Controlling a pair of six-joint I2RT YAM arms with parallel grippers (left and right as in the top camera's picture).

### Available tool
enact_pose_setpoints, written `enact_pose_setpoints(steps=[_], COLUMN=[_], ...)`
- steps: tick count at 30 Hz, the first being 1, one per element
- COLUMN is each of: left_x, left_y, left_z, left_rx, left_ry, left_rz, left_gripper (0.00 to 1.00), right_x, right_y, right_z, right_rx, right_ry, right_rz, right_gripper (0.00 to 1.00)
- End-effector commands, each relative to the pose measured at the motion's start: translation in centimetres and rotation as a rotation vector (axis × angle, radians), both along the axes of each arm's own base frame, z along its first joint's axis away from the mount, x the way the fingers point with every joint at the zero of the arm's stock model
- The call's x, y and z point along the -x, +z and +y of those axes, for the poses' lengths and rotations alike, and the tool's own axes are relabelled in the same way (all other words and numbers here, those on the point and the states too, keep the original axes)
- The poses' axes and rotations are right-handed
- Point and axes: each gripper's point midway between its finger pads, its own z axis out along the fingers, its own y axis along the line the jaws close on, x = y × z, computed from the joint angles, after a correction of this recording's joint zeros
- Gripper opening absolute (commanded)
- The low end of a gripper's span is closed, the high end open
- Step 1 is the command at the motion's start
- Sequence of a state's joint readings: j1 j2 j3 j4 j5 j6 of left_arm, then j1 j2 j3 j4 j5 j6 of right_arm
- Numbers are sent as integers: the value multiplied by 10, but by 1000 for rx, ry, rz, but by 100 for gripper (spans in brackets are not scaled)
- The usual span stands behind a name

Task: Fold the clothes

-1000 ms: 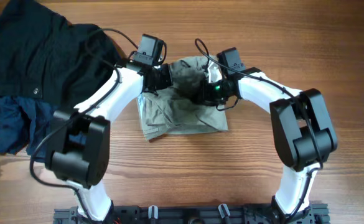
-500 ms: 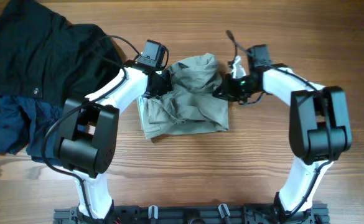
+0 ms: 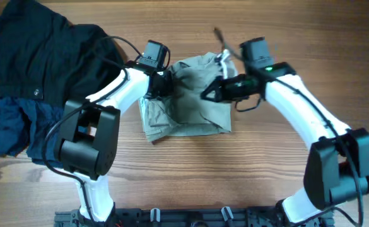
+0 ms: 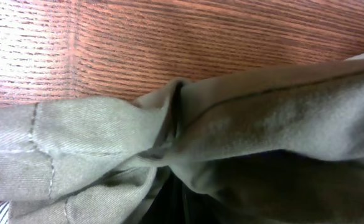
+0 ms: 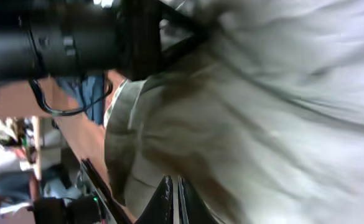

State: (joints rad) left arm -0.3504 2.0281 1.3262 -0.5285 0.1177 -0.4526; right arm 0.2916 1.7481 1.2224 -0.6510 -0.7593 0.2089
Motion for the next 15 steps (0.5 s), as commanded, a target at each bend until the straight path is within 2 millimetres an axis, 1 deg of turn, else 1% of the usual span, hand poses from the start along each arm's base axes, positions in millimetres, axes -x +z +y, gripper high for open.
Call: enact_pose_setpoints(steps=[1, 5, 7, 9, 11, 12, 14, 15], left_x=[3, 1, 0, 0, -1, -2, -3, -4], left_y=[-16, -15, -15, -15, -15, -15, -14, -14], left_z=[12, 18, 21, 21, 21, 21, 21, 21], left_rx=[18, 42, 44, 47, 48, 50, 52, 56], left_ry=[52, 68, 74, 83, 84, 85, 88, 99], left_rz=[56, 65, 65, 67, 63, 59, 56, 56], left_gripper=[4, 4, 4, 4, 4, 4, 4, 4], right_x=[6, 3, 9, 15, 26, 34, 48, 62], right_y=[-31, -62, -79, -90, -101, -109, -115, -118], right_z=[18, 23, 24, 20, 16, 12, 10, 10], right_rx=[55, 149, 175, 188, 200, 213, 215, 205], right_ry=[-47, -135, -166, -193, -217, -219, -203, -181], right_rz=[67, 98, 138, 167, 208, 233, 283, 329], right_gripper=[4, 4, 4, 4, 4, 4, 4, 4])
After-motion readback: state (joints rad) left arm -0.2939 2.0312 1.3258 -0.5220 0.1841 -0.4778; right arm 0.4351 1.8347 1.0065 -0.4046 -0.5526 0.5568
